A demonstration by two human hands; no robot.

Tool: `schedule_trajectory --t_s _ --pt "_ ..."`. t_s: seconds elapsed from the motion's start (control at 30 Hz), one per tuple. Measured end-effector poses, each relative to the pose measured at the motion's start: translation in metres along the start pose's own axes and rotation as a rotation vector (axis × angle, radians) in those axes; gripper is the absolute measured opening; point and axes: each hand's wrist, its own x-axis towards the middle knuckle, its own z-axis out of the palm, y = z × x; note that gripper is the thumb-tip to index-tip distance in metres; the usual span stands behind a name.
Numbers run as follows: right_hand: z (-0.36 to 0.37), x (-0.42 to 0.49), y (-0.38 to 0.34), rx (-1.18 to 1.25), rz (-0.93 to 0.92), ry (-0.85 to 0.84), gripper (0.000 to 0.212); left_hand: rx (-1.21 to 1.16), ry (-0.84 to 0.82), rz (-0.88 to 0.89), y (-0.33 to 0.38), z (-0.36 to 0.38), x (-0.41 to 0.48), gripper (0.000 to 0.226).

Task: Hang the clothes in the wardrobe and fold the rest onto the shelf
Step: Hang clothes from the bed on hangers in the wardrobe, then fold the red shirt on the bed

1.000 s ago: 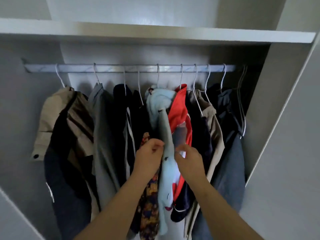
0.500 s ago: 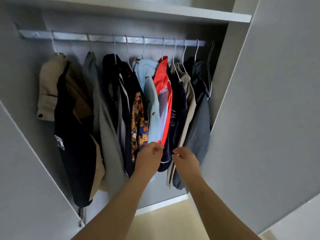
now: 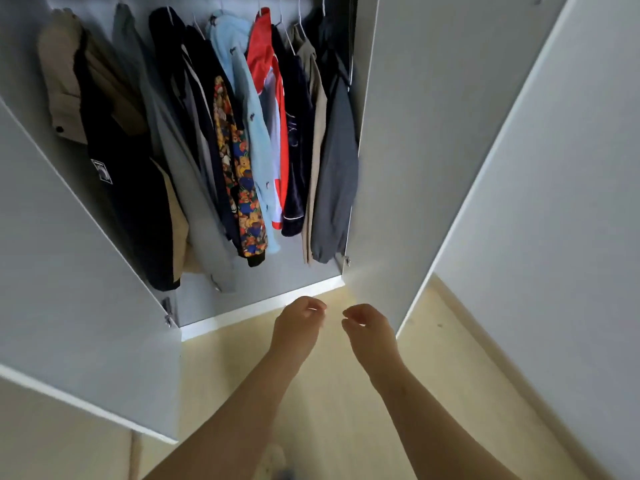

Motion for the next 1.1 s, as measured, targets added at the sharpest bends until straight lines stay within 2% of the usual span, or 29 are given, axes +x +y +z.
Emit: schedule_trajectory --t_s 0.23,0.7,0.9,1.1 --pt "-0.032 -0.102 0.066 0.105 0.159 0.119 0.019 -0.007 -0.193 -0.019 -0.031 0.032 -0.094 0.019" --pt "-0.067 -0.360 0.203 0.342 0.517 0.509 0.014 0.268 -0.691 0.054 -0.123 0.094 -0.318 0.021" --pt "-0.120 -0.455 0.255 0.407 0.523 0.630 0.015 0.369 -0.817 0.156 -0.136 0.154 -0.422 0.022" --pt "-0.183 -0.584 0.343 0.489 0.566 0.772 0.020 0.444 -0.901 0.243 -0.178 0.232 -0.561 0.019"
